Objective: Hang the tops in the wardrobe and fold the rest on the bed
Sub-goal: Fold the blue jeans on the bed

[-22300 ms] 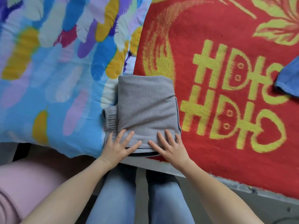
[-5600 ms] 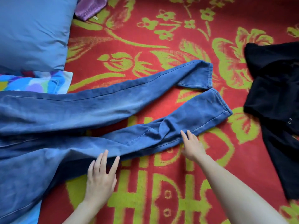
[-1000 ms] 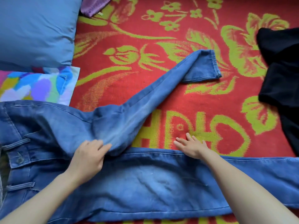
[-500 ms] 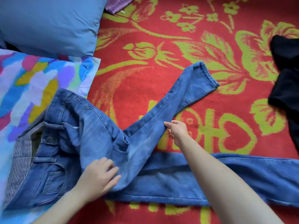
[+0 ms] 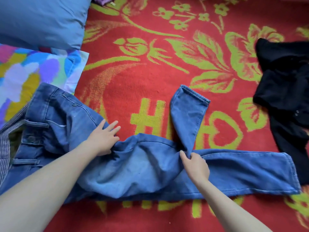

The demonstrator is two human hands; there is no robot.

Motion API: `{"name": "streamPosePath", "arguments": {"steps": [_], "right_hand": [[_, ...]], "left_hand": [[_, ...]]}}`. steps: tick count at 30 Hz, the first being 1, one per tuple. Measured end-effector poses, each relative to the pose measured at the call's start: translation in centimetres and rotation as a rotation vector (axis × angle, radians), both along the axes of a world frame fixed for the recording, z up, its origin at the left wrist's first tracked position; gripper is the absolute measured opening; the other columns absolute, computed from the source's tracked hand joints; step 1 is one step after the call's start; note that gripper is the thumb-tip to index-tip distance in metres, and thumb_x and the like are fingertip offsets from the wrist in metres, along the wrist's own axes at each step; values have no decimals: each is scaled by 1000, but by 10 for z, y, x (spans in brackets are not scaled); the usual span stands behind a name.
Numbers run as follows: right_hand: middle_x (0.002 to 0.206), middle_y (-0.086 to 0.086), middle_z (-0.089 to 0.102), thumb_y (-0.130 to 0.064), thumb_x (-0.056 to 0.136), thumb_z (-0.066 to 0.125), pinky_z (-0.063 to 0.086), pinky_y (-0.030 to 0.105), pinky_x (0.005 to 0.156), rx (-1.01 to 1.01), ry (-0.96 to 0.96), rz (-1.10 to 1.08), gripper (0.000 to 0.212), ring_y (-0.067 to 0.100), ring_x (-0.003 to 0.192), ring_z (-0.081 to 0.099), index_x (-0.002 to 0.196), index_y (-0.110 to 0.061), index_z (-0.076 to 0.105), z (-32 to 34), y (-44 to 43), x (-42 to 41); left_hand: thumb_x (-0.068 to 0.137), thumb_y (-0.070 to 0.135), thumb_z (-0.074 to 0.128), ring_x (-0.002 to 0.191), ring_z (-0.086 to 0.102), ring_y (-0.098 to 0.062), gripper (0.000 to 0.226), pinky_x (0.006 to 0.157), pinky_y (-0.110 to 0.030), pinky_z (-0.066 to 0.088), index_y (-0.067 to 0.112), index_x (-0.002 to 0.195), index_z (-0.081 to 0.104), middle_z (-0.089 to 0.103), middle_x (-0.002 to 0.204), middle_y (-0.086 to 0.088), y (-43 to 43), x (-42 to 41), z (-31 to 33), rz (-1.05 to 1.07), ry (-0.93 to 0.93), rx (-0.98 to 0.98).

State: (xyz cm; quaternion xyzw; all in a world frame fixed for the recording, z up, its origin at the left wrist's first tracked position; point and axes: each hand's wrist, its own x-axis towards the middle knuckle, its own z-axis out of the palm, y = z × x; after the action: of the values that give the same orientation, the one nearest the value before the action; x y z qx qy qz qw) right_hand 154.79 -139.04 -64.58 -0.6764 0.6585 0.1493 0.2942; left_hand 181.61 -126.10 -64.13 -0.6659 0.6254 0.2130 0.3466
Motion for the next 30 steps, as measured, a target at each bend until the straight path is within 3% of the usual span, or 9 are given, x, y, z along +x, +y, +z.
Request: {"name": "streamPosePath", "arguments": {"steps": [3,6,8,11,16,19,24,27,30], "right_hand": [[108,10,53,-45,90,53,40,37,76,-257,-88,-11,35,30,100,50,101,-11,52,7,-16,15],[135,15,40,-34,88,60,37,41,95,-193,-156,-27,58,31,126,39,135,-8,37,0,-35,31],[136,15,43,-30,90,56,38,39,94,-87,-72,102,53,31,125,42,135,-9,38,-6,-41,42],[118,20,58,-16,91,46,41,36,80,-105,1,219,22,35,110,53,108,-3,52,-3,-38,51],[116,29,57,-10,94,42,34,38,82,-388,-389,-511,27,41,108,51,115,5,51,21,-32,18],[127,32,50,-10,94,36,34,42,92,-306,-400,-912,35,44,115,47,120,11,47,5,-17,-19],[112,17,55,-35,69,42,42,39,66,-166,-439,-1022,50,31,89,51,107,-4,50,-46,5,-71],[143,24,30,-12,88,49,33,43,98,-272,-268,-834,57,39,122,41,141,-2,29,-13,-5,-70],[152,17,16,-5,84,56,28,46,104,-429,-48,-190,75,35,136,24,148,-13,19,-4,-22,-80]], "left_hand": [[84,37,47,125,47,-18,32,111,-37,27,26,113,56,60,124,2,10,6,15,18,46,-24],[87,45,45,107,60,-22,33,81,-31,45,25,113,50,65,112,1,30,15,41,60,-16,-46],[89,54,43,107,60,-21,38,78,-31,46,25,114,45,64,113,1,47,24,53,97,-83,-46],[87,61,43,108,61,-17,45,76,-28,46,25,114,43,64,114,5,73,26,57,249,-177,-64],[89,58,38,97,65,-12,49,60,-24,37,23,123,36,66,107,5,111,0,40,538,-318,-195],[85,61,43,94,65,-19,63,59,-26,36,22,133,31,65,107,-3,125,-12,27,727,-285,-319],[83,53,52,105,56,-19,75,78,-27,47,32,147,19,54,120,-5,130,-34,34,651,-294,-183],[50,30,88,70,61,-36,74,58,-39,49,15,119,64,62,82,-20,134,-27,33,629,-136,-271],[66,24,65,49,55,-33,21,46,-38,41,6,74,72,51,57,-14,150,-22,25,359,-53,-612]]}}
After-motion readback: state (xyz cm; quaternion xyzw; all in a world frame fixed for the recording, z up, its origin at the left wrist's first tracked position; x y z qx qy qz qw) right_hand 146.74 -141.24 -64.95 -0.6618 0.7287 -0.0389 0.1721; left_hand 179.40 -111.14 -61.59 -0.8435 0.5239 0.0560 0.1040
